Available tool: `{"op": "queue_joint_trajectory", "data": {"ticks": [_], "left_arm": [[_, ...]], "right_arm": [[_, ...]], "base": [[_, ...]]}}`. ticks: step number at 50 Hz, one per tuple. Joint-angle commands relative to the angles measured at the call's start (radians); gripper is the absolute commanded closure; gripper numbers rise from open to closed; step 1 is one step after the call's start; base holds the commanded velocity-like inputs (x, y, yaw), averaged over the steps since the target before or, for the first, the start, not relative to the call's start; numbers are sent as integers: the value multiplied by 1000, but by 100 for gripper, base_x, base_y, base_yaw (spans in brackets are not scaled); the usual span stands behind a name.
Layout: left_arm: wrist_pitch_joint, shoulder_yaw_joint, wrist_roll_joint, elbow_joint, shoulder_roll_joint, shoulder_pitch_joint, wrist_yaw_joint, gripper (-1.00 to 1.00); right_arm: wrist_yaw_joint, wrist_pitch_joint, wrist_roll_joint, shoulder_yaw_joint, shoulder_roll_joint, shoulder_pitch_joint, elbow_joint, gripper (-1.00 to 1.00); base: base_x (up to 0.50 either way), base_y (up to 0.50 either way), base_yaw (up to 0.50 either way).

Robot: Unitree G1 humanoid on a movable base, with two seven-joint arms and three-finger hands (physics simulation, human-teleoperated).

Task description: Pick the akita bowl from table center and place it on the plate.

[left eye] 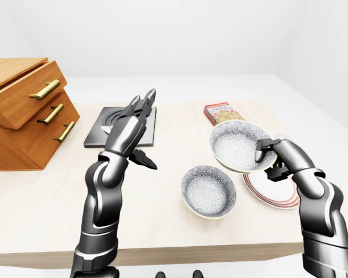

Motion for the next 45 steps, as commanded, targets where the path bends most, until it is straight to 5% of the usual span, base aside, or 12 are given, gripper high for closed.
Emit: {"op": "queue_joint_trajectory", "data": {"ticks": [1,21,31,45], "left_arm": [[0,-6,-1,0,-8,15,3,-100],[0,-31,37,-50,-35,43,-17,-100],[0,-32,37,-50,-37,45,-18,-100],[0,-31,36,-47,-36,44,-18,-100]], "right_arm": [[-60,0,100,-68,7,87,-7,100],[-128,0,104,-159,-14,147,72,100],[-206,0,32,-107,-28,90,110,100],[-273,0,16,-141,-61,121,193,100]], "base": [[0,0,0],[0,0,0],[0,0,0],[0,0,0]]}}
